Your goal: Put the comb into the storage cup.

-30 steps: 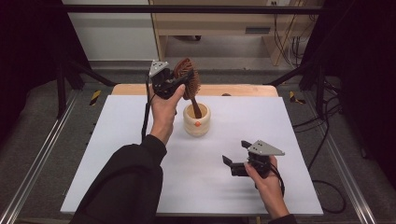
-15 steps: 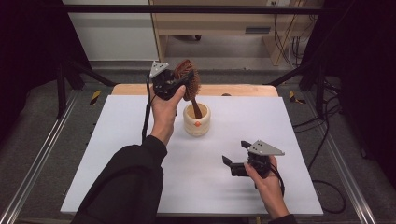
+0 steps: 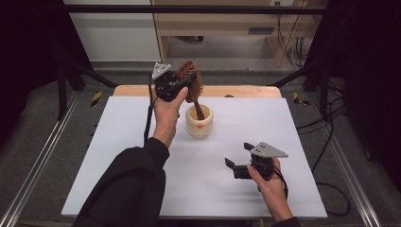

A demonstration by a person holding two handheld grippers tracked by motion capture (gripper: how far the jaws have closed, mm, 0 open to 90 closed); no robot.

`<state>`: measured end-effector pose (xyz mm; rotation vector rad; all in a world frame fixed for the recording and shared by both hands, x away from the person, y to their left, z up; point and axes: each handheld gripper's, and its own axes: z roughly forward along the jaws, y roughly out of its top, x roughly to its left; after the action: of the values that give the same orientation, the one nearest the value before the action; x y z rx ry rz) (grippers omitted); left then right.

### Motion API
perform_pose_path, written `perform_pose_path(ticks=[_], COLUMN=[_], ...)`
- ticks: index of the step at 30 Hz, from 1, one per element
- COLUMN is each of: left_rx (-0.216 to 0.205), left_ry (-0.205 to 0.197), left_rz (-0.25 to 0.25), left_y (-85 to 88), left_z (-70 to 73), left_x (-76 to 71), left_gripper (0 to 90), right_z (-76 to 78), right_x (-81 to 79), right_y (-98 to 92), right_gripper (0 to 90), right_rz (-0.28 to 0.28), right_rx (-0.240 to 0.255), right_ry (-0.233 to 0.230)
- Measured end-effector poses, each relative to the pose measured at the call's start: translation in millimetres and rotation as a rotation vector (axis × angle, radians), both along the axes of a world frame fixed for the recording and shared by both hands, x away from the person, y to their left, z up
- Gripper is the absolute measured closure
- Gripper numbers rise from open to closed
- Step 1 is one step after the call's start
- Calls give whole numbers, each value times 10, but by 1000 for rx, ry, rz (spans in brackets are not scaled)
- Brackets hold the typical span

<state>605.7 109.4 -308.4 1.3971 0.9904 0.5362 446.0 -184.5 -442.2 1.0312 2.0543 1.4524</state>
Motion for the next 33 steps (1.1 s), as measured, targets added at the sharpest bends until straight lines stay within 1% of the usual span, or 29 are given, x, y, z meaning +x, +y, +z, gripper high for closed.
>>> perform_pose_path(ticks=[11, 15, 33], left_rx=[11, 5, 12], left_ry=[8, 7, 17], left_rz=[-3, -3, -4], left_y=[-17, -19, -27], left_z=[-59, -67, -123], left_x=[-2, -1, -4], left_gripper=[513, 513, 513], right_z=[-1, -2, -3], right_x=[-1, 1, -1], right_y=[3, 2, 8], right_gripper=[64, 64, 63], right_rz=[2, 1, 5], right_rx=[3, 1, 0], right_ry=[3, 3, 8])
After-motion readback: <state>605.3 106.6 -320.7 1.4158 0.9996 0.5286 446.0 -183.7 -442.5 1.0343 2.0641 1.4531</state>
